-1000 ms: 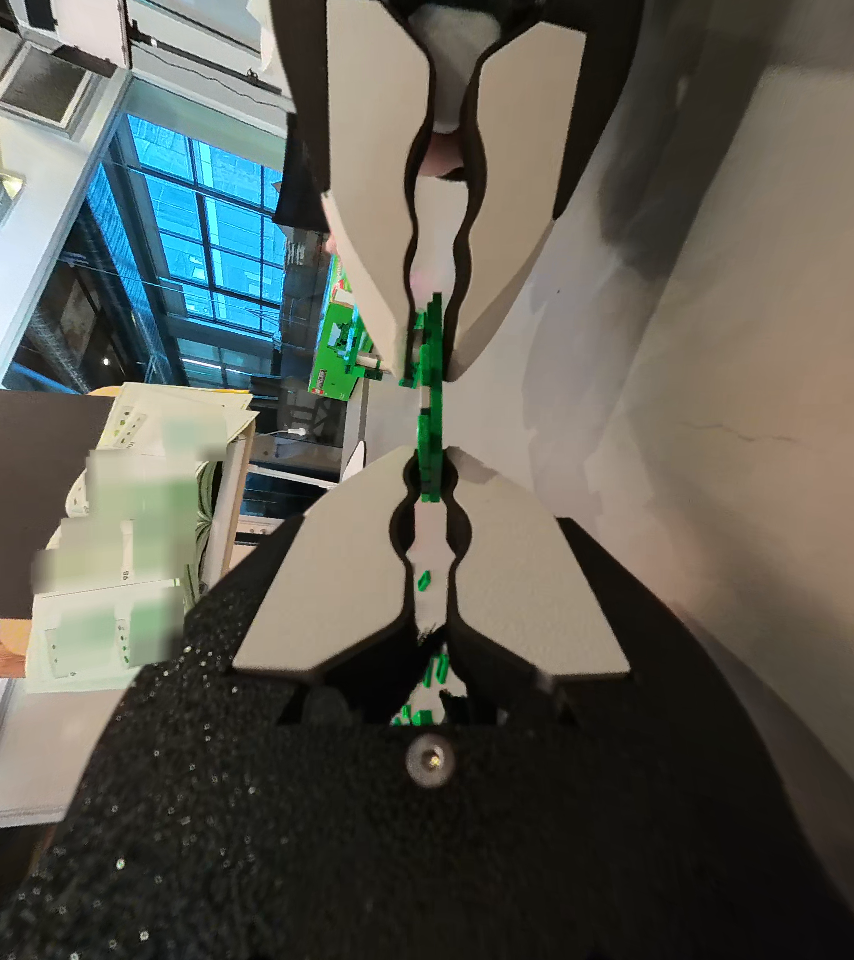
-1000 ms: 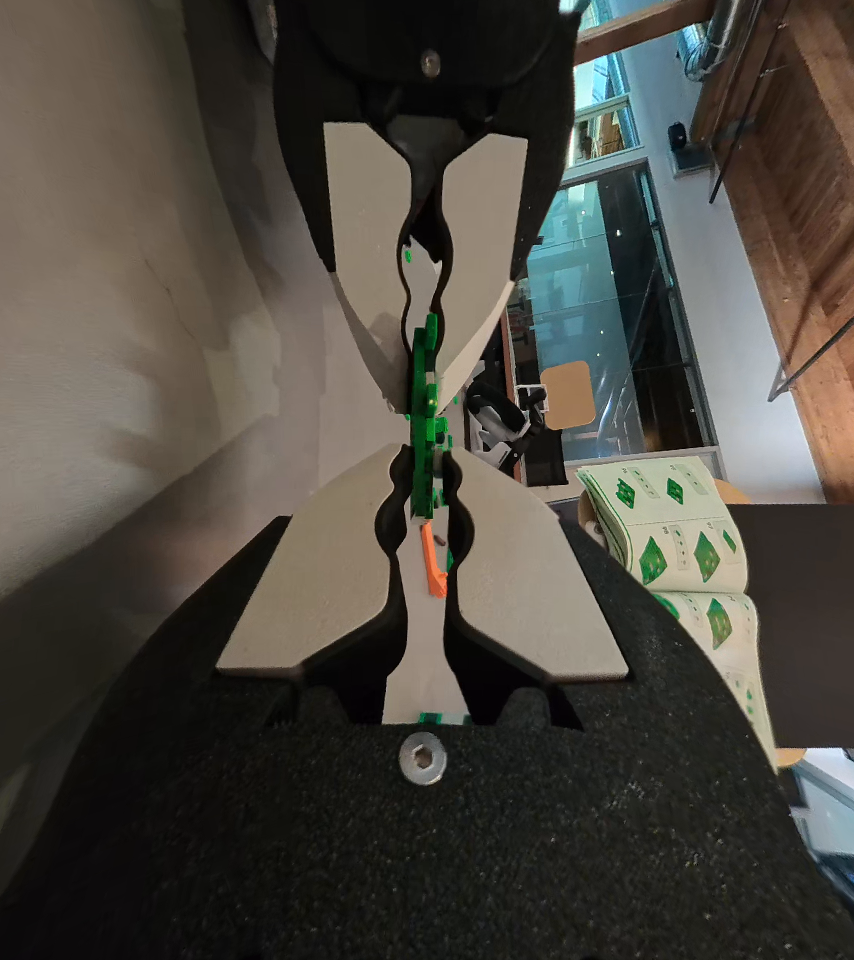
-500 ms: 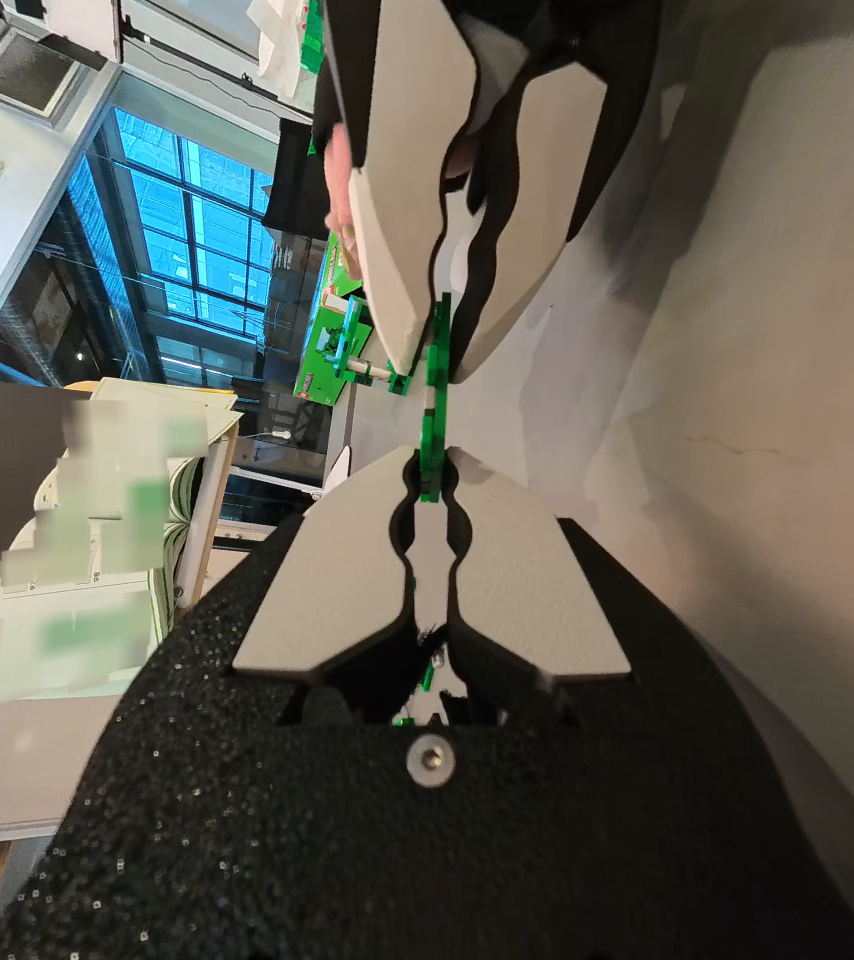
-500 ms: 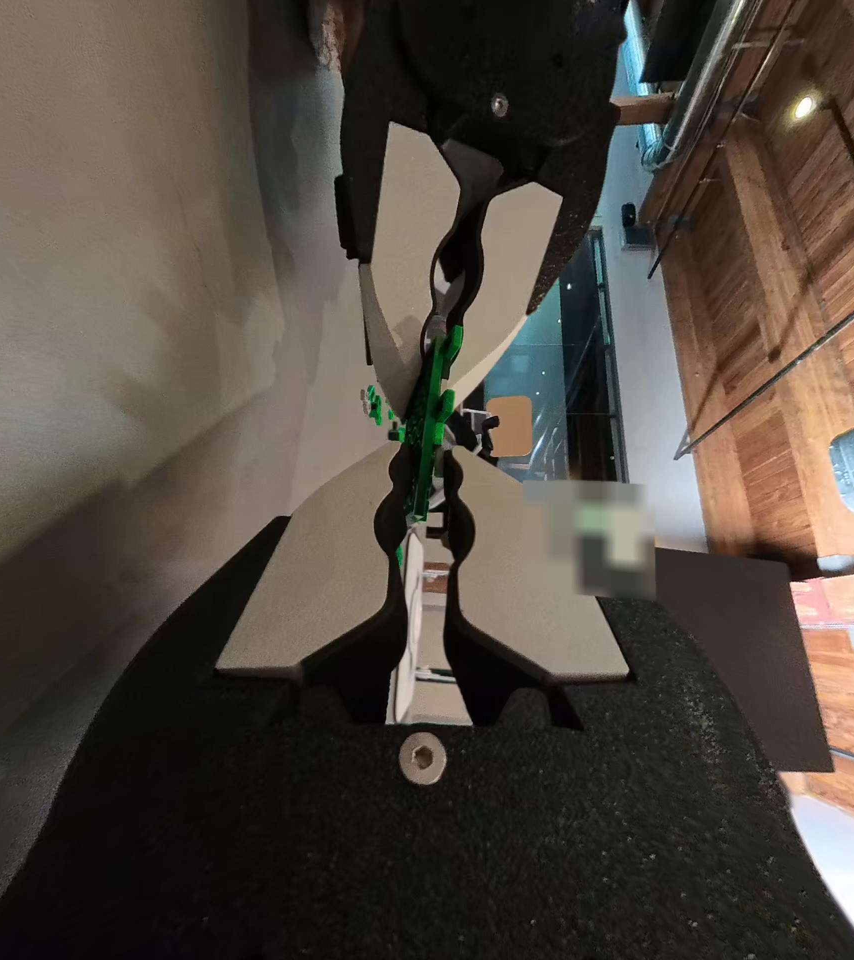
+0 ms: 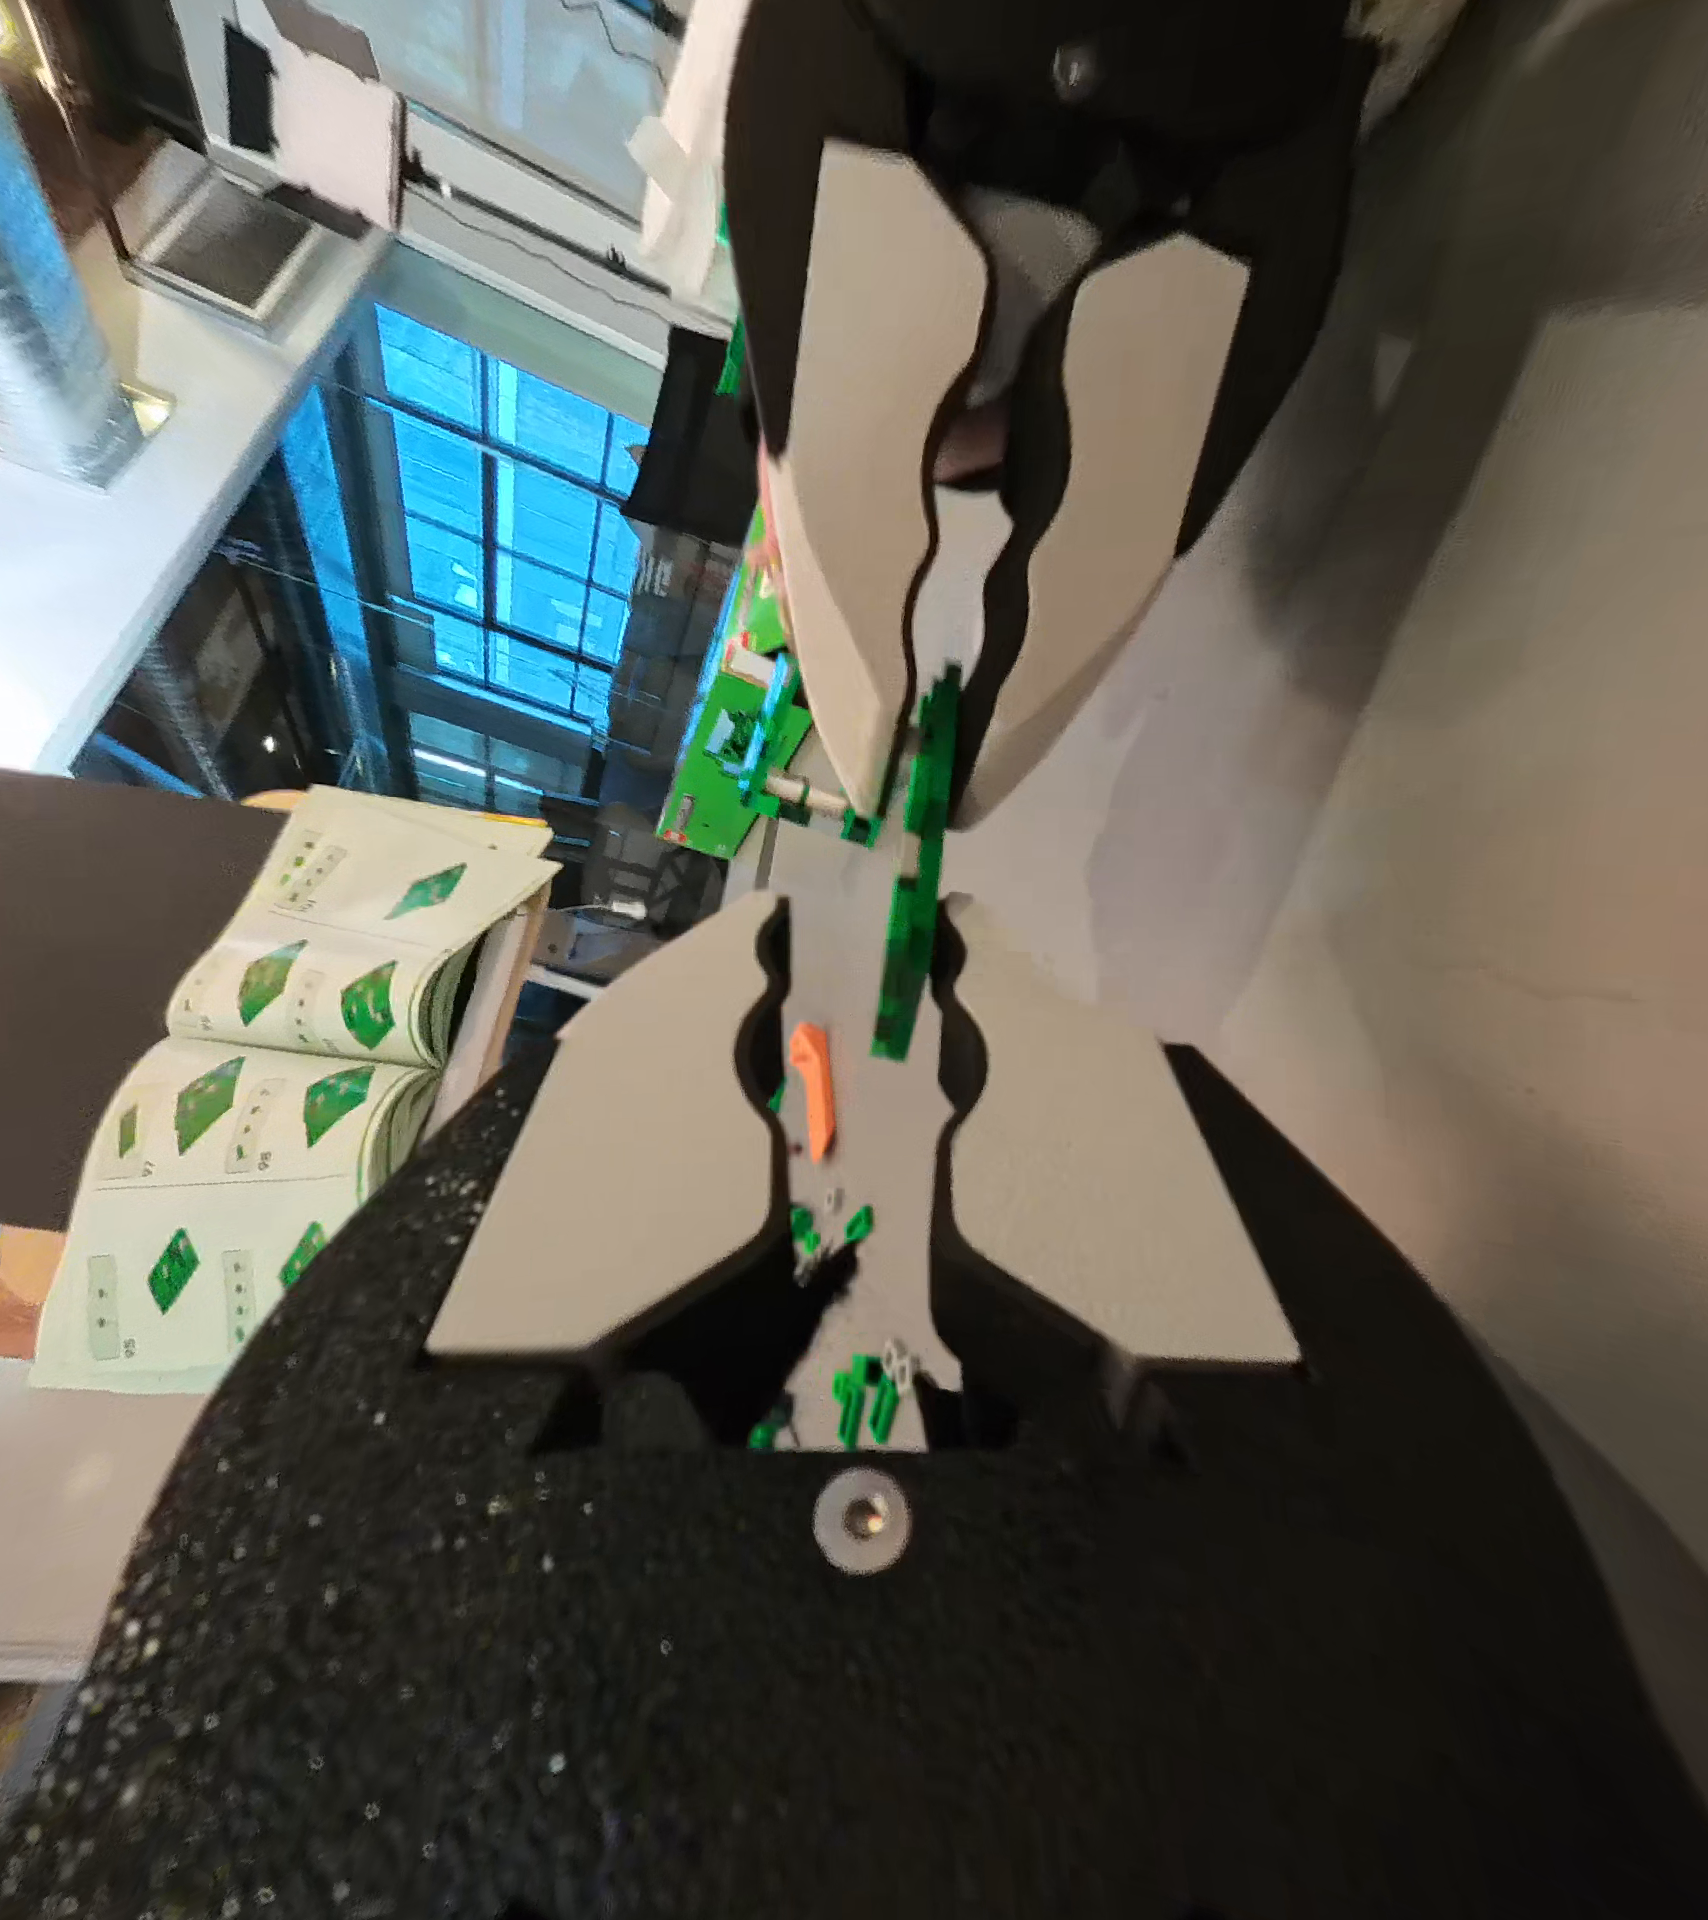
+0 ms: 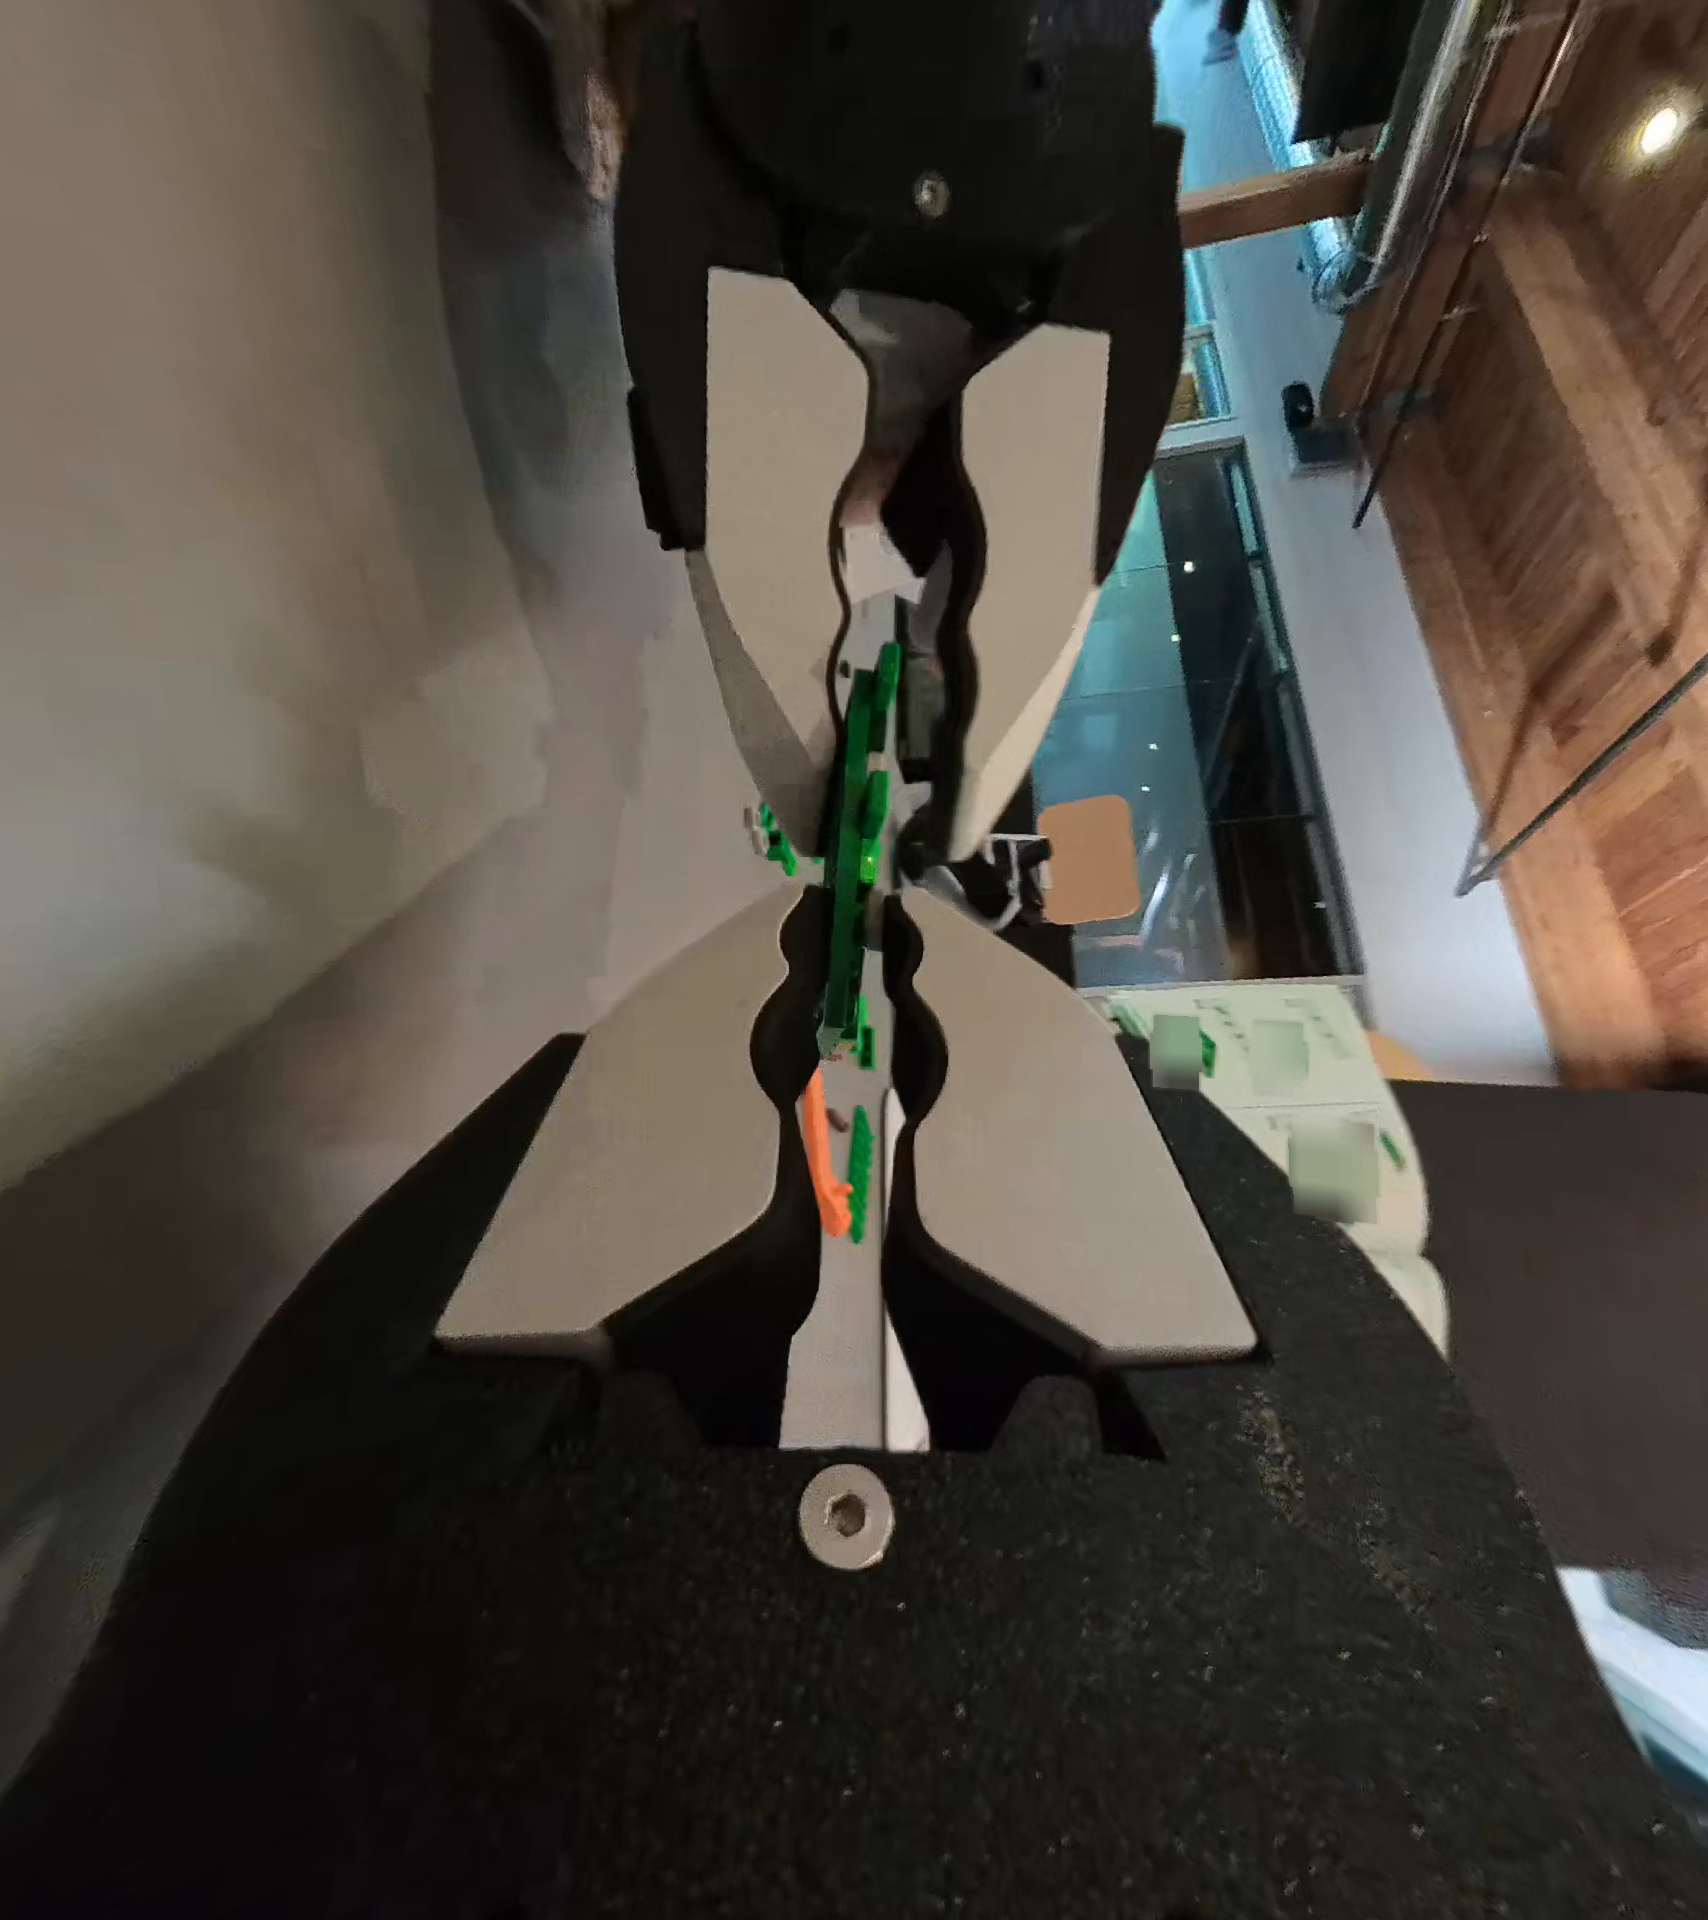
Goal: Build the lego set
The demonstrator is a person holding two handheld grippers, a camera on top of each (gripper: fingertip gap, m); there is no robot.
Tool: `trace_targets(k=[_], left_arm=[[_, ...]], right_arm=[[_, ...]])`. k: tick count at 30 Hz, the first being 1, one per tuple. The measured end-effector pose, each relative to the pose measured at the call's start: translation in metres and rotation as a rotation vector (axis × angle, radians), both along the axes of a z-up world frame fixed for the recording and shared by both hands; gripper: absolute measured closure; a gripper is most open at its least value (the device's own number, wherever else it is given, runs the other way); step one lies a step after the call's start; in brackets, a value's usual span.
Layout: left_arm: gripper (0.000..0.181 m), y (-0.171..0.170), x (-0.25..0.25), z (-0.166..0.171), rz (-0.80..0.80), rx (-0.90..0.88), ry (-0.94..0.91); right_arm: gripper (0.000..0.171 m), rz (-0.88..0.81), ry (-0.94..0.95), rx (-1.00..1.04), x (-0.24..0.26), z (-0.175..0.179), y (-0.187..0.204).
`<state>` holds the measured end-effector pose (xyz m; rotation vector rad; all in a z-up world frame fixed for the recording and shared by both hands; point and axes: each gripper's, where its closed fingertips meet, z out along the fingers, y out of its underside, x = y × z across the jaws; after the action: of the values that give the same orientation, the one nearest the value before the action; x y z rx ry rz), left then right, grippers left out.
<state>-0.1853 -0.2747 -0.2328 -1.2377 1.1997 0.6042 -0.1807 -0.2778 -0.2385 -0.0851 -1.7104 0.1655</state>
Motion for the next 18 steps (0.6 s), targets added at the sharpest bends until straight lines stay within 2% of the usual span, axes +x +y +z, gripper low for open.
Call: trace_targets(k=[2, 5, 8, 14, 18], left_arm=[[0.154, -0.004, 0.007, 0.001, -0.035, 0.020, 0.011], [0.171, -0.006, 0.010, -0.004, -0.054, 0.016, 0.050], [0.175, -0.007, 0.012, -0.005, -0.065, -0.030, 0.020], [0.175, -0.007, 0.012, -0.009, -0.053, -0.131, -0.049], [0.175, -0.006, 0.012, -0.010, -0.048, -0.144, -0.048]], right_arm=[[0.162, 0.015, -0.034, -0.043, -0.001, -0.003, -0.002], [0.162, 0.028, -0.067, -0.135, -0.001, -0.003, -0.003], [0.162, 0.039, -0.089, -0.191, -0.001, -0.001, -0.004], [0.162, 0.044, -0.077, -0.146, 0.000, -0.003, -0.004], [0.161, 0.029, -0.040, -0.023, 0.000, -0.003, -0.004]])
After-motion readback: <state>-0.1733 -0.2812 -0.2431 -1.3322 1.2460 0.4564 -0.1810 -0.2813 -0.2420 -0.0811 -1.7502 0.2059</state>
